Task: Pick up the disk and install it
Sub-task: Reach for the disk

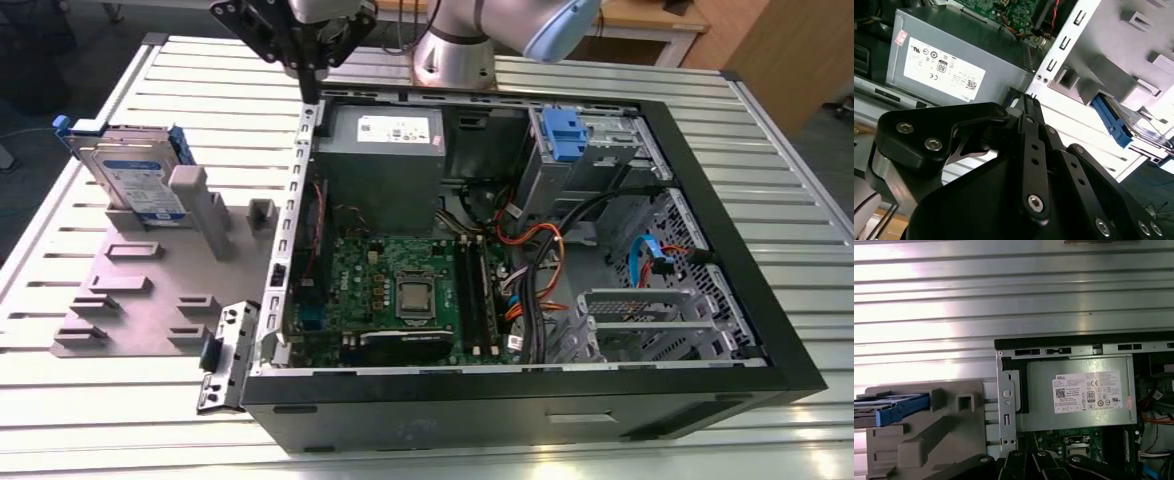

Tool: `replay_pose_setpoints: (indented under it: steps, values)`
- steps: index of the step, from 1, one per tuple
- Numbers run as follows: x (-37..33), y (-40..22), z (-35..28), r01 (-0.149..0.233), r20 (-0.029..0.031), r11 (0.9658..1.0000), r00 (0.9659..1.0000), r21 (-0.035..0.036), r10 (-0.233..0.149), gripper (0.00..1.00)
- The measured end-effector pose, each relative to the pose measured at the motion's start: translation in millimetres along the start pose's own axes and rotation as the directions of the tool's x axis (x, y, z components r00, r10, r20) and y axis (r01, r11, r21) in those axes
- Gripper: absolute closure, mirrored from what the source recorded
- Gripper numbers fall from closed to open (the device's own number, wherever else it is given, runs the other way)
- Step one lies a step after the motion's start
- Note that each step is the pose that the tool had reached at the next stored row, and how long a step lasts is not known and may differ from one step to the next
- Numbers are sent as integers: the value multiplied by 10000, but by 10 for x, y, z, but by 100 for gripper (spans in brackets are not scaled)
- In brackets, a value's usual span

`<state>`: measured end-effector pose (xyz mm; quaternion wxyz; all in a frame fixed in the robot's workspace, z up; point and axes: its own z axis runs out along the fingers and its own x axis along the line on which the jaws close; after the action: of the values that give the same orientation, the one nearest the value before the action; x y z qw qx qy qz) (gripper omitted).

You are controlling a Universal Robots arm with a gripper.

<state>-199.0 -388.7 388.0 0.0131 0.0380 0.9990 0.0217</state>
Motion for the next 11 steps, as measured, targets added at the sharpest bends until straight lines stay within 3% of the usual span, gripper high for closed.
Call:
replay_pose_setpoints:
  steps: [11]
  values:
    - [236,41,19,-6,1,10000,10000,-1,6,89]
